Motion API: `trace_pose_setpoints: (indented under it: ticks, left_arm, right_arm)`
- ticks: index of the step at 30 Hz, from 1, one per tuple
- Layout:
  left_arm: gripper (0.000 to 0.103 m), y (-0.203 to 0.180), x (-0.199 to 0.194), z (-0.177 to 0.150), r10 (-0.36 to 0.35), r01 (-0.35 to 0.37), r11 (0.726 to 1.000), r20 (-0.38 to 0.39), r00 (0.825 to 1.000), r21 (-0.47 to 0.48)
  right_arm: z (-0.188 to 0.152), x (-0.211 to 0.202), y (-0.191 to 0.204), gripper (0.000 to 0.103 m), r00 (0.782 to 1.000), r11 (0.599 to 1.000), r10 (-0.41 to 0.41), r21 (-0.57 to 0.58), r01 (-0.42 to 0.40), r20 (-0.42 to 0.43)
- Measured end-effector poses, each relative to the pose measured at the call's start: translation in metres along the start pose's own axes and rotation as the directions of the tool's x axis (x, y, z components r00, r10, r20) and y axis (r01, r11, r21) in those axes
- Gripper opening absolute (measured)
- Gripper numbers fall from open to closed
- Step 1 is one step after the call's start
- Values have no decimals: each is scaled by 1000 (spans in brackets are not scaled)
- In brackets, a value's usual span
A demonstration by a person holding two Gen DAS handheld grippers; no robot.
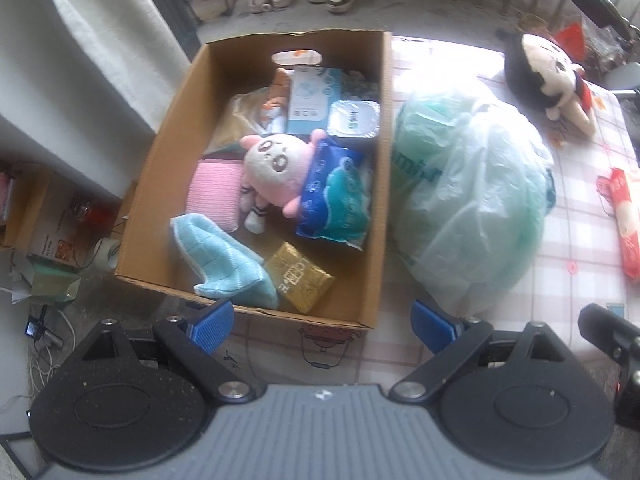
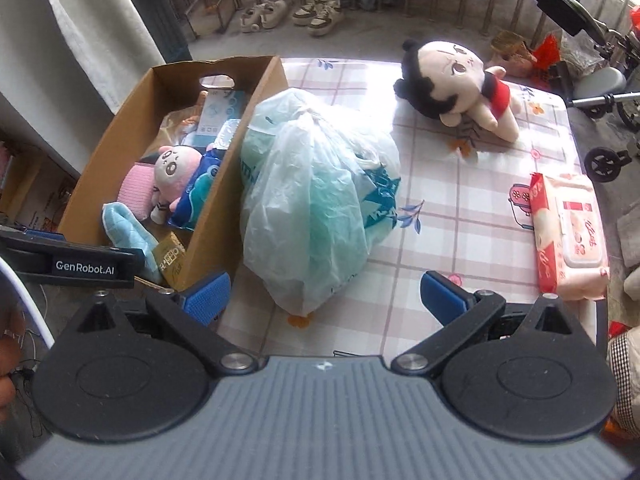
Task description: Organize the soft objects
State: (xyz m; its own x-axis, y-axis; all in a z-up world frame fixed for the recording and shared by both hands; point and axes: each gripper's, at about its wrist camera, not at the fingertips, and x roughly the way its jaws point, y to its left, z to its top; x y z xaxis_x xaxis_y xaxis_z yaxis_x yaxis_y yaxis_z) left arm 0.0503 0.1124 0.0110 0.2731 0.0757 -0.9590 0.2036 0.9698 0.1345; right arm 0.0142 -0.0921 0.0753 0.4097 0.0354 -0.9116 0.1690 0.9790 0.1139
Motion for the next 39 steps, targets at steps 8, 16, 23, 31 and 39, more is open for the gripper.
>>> trace_pose_setpoints:
  ticks: [8,16,23,31,39]
  left_arm:
    - [96,-24,-5,-1,-62,62,991,-4,998,121]
    - [96,-32,-7,3,-73,73,979,-7,997,190]
    - [96,-32,-3,7,-79,81,974,-16,997,212]
    - [96,-31,1,11,-78,81,974,-20,997,212]
    - [96,-29,2,11,-69,71,974,-17,997,213]
  right_arm:
    - [-2,-2,-8,102,996,995,-9,100,17,-83]
    - [0,5,-7,102,994,990,-23,133,37,-106]
    - [4,13,-8,102,992,987,-38,148,56,-120]
    - [6,20,-5,102,989,987,-45,145,65,-141]
    - [6,24,-3,102,987,987,-44,144,67,-154]
